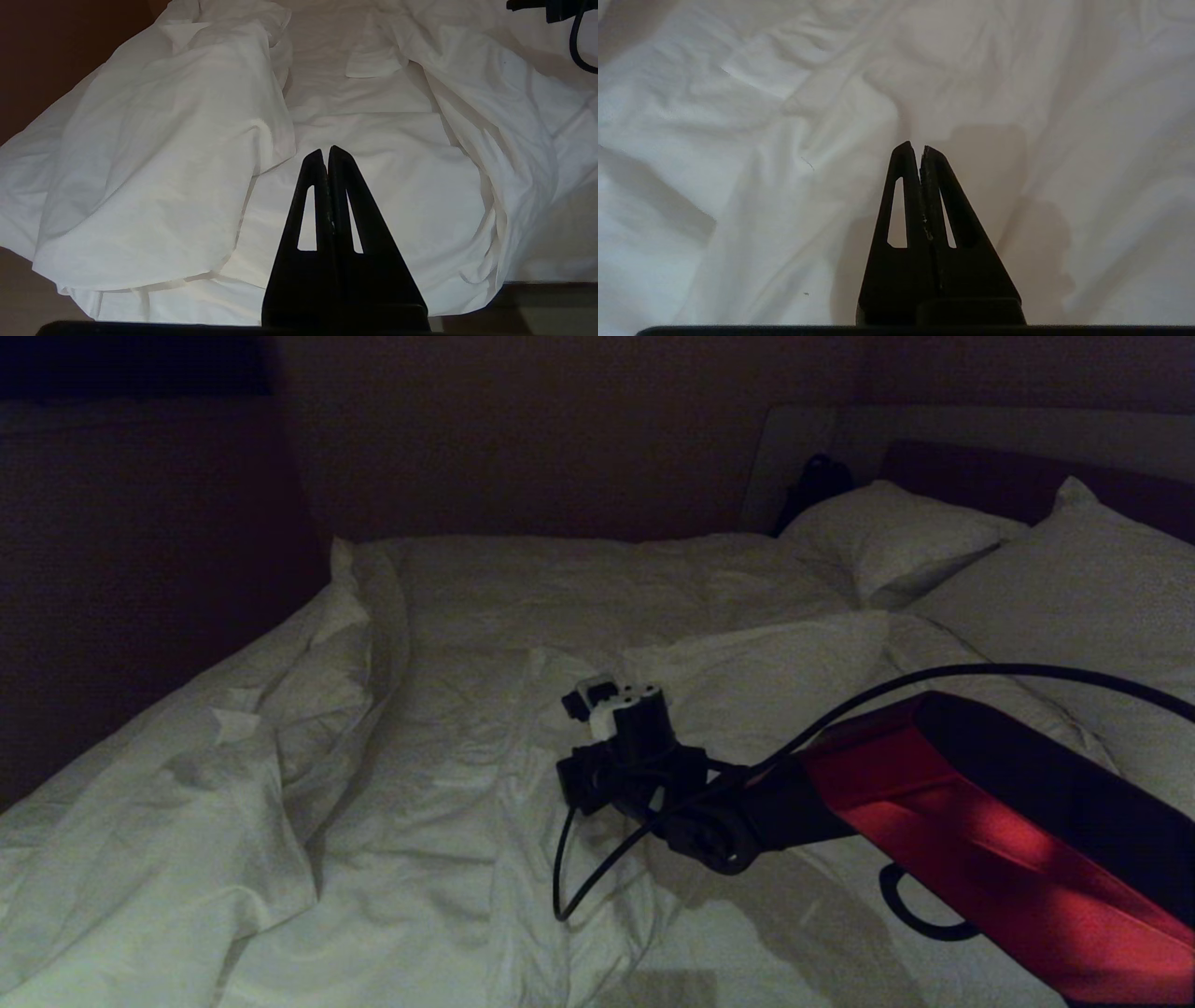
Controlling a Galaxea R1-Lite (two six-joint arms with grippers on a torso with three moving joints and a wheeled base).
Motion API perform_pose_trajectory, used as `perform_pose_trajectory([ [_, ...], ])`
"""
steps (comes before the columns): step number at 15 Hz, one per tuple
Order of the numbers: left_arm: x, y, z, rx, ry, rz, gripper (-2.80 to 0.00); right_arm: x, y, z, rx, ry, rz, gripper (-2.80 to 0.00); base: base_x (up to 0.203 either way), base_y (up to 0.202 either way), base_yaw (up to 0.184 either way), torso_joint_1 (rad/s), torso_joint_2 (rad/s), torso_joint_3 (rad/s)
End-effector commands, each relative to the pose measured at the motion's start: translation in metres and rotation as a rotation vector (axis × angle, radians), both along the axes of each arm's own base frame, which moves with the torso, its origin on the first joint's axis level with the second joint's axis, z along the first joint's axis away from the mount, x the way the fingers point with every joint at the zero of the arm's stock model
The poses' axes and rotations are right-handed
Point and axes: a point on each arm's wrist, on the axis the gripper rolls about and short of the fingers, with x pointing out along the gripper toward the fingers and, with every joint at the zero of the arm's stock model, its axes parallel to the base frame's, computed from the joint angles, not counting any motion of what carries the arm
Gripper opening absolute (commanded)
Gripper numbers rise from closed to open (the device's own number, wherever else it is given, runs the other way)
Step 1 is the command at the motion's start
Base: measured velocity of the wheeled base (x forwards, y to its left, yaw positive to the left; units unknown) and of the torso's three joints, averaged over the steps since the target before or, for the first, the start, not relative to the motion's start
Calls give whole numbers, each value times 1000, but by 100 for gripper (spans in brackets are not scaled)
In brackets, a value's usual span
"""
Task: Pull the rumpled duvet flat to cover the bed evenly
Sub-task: Flatten the corners of the folded blanket
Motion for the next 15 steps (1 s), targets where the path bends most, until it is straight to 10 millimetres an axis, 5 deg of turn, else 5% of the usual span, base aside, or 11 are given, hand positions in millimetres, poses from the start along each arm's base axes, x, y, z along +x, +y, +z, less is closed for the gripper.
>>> perform_pose_trajectory([
  [1,0,0,0,1,0,0,-280,2,3,-5,-22,-9,8,-280,0,0,0,0,0,0],
  [10,0,0,0,1,0,0,-280,9,16,-21,-72,-42,35,-280,0,0,0,0,0,0],
  [11,0,0,0,1,0,0,-280,10,16,-24,-75,-40,38,0,0,0,0,0,0,0],
  [15,0,0,0,1,0,0,-280,10,21,-28,-75,-39,52,0,0,0,0,0,0,0],
])
